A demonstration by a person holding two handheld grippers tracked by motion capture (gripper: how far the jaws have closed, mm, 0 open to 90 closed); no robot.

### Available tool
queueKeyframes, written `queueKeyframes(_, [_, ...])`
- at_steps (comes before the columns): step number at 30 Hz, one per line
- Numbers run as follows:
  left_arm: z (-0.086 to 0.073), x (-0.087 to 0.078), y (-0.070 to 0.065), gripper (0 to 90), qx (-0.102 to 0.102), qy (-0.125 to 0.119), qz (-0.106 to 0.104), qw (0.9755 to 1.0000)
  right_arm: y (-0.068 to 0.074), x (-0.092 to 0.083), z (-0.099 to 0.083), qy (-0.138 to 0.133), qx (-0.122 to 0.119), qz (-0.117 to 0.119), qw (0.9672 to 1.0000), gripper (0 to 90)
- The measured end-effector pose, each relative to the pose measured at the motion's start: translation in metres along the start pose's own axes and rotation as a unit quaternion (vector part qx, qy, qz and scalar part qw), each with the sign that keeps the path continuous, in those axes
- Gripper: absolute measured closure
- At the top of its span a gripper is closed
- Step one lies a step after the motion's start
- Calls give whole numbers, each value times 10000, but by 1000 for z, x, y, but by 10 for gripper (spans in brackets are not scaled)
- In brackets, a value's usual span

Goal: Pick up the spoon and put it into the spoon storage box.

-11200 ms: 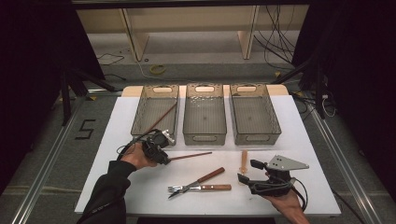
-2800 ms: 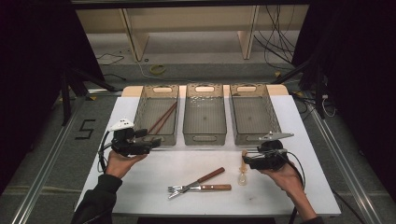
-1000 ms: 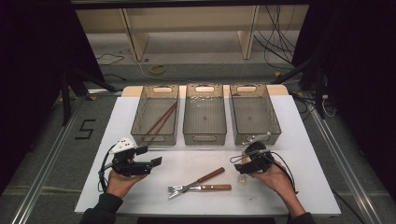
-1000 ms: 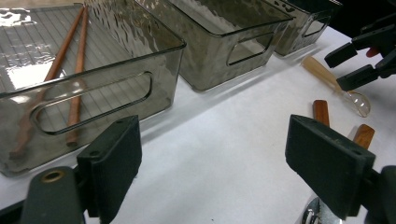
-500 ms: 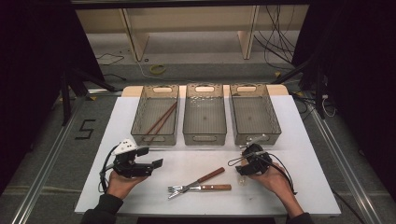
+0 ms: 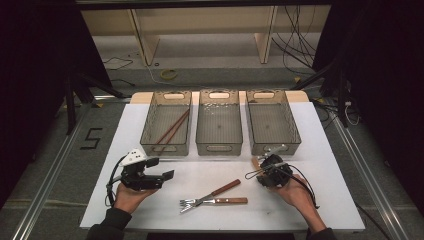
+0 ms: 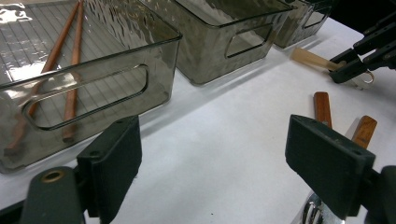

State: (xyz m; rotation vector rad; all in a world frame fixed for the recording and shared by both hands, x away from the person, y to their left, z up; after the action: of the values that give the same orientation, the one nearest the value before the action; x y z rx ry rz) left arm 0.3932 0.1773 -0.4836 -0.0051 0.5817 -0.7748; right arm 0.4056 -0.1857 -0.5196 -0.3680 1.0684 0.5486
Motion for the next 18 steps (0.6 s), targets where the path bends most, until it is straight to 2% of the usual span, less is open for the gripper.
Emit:
queueKeyframes(9, [0, -1, 0, 184, 0, -24, 18, 10000, 2, -2, 0, -25, -102, -12, 9999, 756])
queueKeyframes(12, [0, -1, 1, 185, -15, -55, 22, 10000, 1, -4, 1, -107, -107, -11, 9999, 764])
queueKeyframes(18, [0, 0, 0, 185, -16, -76, 15, 10000, 1, -11, 3, -301, -83, 134, 9994, 768])
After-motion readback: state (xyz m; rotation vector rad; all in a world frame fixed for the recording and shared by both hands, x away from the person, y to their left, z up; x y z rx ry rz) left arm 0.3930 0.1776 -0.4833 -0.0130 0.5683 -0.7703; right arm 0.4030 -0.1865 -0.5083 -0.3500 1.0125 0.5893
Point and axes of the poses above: each handheld gripper's, and its own axes: x roughly forward along the jaws, z roughly out of its top, y roughly to its left, the point moved 6 cm from there along x, roughly forward along the jaws, and after that the axes turned 1 degree about -z, right-handed, at the moved point
